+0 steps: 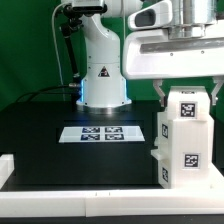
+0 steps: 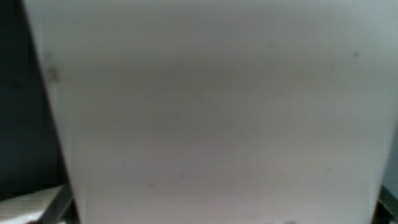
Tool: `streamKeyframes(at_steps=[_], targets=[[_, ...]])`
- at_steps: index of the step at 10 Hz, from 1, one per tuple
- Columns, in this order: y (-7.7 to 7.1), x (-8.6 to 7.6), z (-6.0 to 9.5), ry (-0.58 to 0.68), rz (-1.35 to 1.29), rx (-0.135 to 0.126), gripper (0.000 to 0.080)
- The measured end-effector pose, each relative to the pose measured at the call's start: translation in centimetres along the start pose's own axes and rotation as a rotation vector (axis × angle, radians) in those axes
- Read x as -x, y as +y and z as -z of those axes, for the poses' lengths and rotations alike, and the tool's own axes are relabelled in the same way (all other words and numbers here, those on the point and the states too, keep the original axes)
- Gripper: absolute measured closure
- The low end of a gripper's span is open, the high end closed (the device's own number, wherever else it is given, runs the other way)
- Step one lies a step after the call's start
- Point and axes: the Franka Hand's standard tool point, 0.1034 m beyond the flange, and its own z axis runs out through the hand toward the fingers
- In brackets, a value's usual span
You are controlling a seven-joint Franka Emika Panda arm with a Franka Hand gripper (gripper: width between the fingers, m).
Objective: Assemble cabinet
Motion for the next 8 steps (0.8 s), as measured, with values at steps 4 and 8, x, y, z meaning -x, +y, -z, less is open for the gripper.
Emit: streamKeyframes(at_steps=[4,8], targets=[[0.0,0.0,0.0,-0.006,-0.084,-0.004,0.0086],[-0.2,0.0,1.8,-0.005,-0.072,-0.006,0.0001]])
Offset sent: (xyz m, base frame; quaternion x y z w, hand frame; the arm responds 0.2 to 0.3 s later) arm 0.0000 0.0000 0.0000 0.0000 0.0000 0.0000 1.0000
